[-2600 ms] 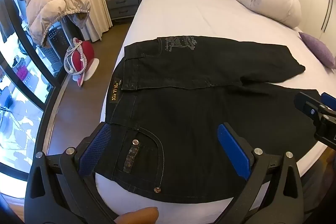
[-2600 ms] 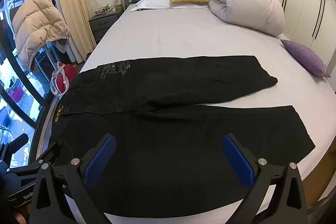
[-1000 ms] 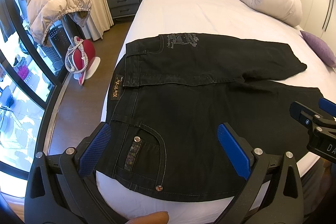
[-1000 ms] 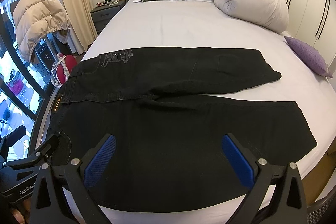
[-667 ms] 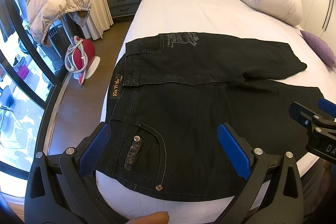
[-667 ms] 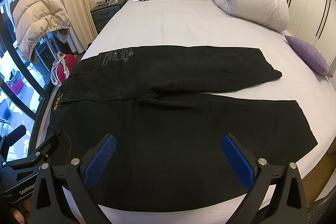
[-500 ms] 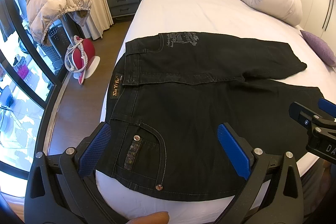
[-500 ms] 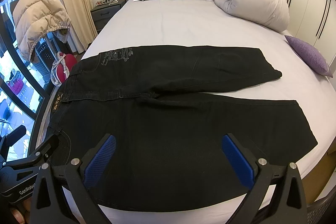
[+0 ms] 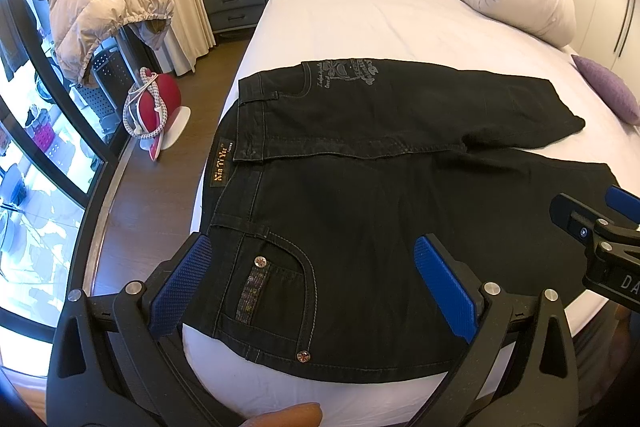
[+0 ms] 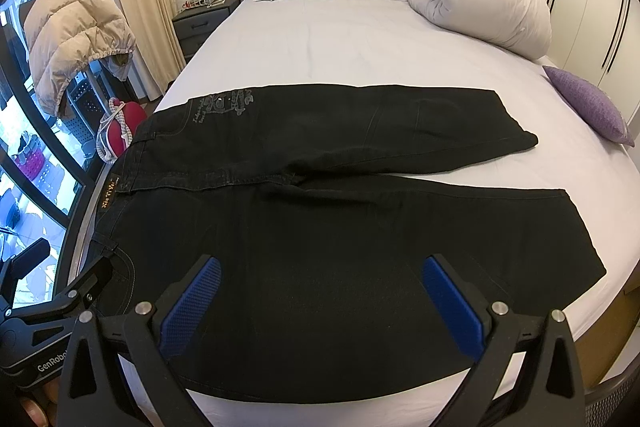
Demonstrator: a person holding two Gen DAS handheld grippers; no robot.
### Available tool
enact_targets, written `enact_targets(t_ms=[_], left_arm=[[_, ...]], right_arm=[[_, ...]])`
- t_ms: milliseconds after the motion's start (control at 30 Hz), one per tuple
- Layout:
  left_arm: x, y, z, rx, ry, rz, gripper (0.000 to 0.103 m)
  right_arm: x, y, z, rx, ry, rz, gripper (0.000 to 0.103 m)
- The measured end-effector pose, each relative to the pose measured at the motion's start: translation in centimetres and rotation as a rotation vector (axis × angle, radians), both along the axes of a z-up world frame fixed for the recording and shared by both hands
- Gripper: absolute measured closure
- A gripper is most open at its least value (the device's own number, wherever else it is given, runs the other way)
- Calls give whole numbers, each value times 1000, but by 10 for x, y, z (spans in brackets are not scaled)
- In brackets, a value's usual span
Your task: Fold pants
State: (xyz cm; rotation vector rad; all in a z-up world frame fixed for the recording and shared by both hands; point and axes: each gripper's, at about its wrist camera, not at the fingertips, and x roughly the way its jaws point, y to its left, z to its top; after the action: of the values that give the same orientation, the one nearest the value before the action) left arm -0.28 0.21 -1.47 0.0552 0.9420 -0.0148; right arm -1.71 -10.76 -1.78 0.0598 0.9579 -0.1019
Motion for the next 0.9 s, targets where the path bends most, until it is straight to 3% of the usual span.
enact_targets(t_ms=[900], left_arm=[[11,1,-2,31,-5,-27,0]], right_arm=[[9,-6,-9,13,33,11,0]])
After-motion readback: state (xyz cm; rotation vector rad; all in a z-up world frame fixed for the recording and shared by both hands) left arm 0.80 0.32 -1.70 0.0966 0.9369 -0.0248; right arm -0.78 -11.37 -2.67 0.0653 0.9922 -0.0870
